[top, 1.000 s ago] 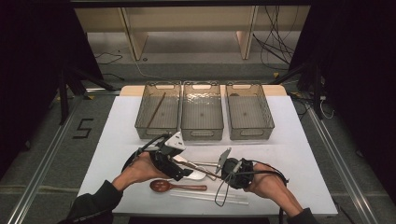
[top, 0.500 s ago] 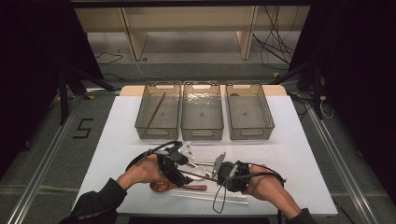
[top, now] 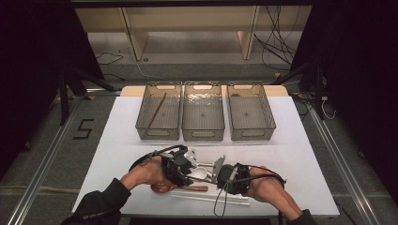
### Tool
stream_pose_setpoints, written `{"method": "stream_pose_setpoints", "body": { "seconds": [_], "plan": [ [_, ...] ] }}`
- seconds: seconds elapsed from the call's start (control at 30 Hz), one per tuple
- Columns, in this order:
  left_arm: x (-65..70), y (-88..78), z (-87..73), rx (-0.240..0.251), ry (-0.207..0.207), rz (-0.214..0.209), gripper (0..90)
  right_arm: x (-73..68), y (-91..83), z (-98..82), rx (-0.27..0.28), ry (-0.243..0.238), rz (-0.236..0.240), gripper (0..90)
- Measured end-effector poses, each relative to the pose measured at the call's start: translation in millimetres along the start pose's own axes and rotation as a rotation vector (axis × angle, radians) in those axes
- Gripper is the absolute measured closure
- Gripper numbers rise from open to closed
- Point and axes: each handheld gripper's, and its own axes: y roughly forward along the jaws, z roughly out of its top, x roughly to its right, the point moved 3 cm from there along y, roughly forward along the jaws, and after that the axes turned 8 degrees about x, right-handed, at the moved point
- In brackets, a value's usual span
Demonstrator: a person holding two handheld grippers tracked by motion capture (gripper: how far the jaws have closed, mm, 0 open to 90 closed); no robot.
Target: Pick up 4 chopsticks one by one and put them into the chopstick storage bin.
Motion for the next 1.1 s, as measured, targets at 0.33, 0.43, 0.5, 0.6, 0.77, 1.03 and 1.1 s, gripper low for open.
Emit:
{"method": "stream_pose_setpoints", "body": {
  "seconds": [0.33,0.43,0.5,0.6,0.77,1.03,1.1],
  "plan": [
    [2.4,0.8,-0.7,-0.011,0.017,-0.037,75.2,-1.5,0.8,0.0,0.010,-0.021,0.008,84.9],
    [4.2,1.2,-1.4,-0.020,0.030,-0.053,77.3,-2.3,1.3,0.0,0.010,-0.033,0.005,84.7],
    [5.3,1.3,-1.6,-0.022,0.039,-0.073,78.9,-1.3,1.8,-0.8,0.009,-0.052,0.002,84.1],
    [8.6,1.3,-1.8,-0.015,0.052,-0.114,82.1,0.0,0.9,-2.1,0.012,-0.043,-0.011,82.1],
    [11.6,-2.2,0.5,-0.003,0.049,-0.120,84.5,6.1,-3.4,-5.1,0.029,-0.007,-0.029,73.4],
    [-0.8,-11.1,-8.2,0.018,-0.010,-0.085,84.6,18.3,-19.6,-9.5,0.145,0.135,-0.082,44.3],
    [-3.5,-13.7,-9.8,0.026,-0.023,-0.072,84.6,21.6,-21.8,-11.5,0.170,0.172,-0.102,40.4]
  ]
}}
